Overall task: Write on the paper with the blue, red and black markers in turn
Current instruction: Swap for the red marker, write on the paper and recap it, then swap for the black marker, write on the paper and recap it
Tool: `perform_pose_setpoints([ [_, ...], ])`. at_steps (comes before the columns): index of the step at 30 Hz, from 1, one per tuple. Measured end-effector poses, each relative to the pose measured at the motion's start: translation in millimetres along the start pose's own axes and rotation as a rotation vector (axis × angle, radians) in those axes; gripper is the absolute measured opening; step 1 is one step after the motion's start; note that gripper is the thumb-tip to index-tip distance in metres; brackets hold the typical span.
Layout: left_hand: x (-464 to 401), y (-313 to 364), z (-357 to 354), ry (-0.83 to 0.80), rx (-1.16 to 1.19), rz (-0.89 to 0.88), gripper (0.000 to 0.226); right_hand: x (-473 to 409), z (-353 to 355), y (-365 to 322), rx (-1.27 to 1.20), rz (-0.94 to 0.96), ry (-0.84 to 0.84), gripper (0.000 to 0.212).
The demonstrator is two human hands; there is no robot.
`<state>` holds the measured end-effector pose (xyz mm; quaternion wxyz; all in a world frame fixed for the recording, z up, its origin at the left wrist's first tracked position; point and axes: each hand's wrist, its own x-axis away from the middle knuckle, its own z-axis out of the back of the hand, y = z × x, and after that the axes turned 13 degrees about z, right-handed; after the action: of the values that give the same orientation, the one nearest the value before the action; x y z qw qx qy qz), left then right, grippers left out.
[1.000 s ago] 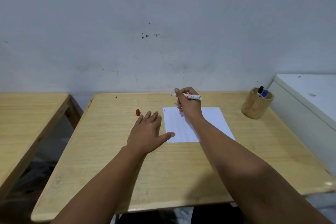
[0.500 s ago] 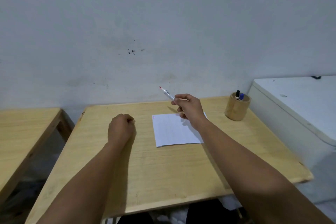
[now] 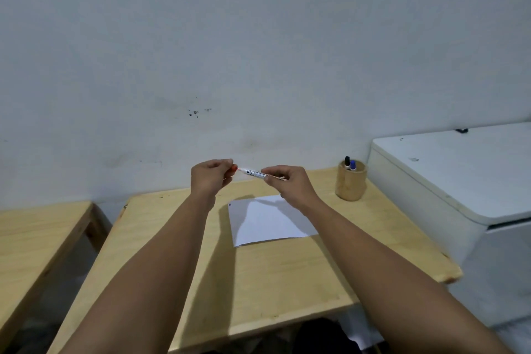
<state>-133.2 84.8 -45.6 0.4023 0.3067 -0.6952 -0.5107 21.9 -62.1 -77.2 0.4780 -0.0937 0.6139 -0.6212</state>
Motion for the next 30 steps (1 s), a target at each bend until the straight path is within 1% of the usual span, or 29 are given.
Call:
perform_pose_setpoints([
  [4, 12.3, 4.3, -19.6, -0.048, -0.067, -0.035, 0.01, 1.8, 13.7, -6.7, 0.049, 0.022, 0.004, 0.02],
  [8, 17.5, 6.3, -40.7, -0.039, -0.086, -0.055, 0.012, 5.0, 26.9, -15.6, 0.053, 0.007, 0.029, 0.017],
  [11, 16.6, 0.5, -58.2, -0.038, -0.057, -0.015, 0.01, 5.1, 40.1, -19.6, 0.085, -0.02, 0.033, 0.014],
  [15, 15.3, -6.5, -88.0, -0.079, -0.055, 0.058, 0.013, 6.1, 68.0, -17.0, 0.157, -0.05, 0.05, 0.01],
  [18, 14.8, 1.0, -117.4, -0.138, -0.117, 0.022, 0.009, 1.2, 96.0, -17.1, 0.264, -0.056, 0.01, 0.013],
  [21, 16.0, 13.9, -152.3, -0.231, -0.14, -0.048, 0.016, -15.3, 127.7, -20.2, 0.492, -0.028, -0.054, 0.024],
  [23, 13.6, 16.6, -175.4, -0.251, -0.126, -0.085, 0.021, -30.6, 150.2, -23.8, 0.564, -0.012, -0.007, 0.022],
  [24, 10.6, 14.9, -184.4, -0.237, -0.151, -0.106, 0.021, -38.3, 160.9, -25.0, 0.563, -0.015, 0.05, 0.017],
  [25, 5.6, 10.9, -192.0, -0.211, -0.224, -0.137, 0.024, -45.1, 171.7, -25.3, 0.556, -0.029, 0.119, 0.012],
  [27, -7.8, -2.4, -201.1, -0.183, -0.456, -0.203, 0.042, -55.3, 191.8, -23.2, 0.537, -0.065, 0.23, 0.01],
  [30, -27.7, -31.1, -211.8, -0.27, -0.715, -0.193, 0.068, -62.7, 211.3, -8.9, 0.547, -0.11, 0.261, 0.012],
])
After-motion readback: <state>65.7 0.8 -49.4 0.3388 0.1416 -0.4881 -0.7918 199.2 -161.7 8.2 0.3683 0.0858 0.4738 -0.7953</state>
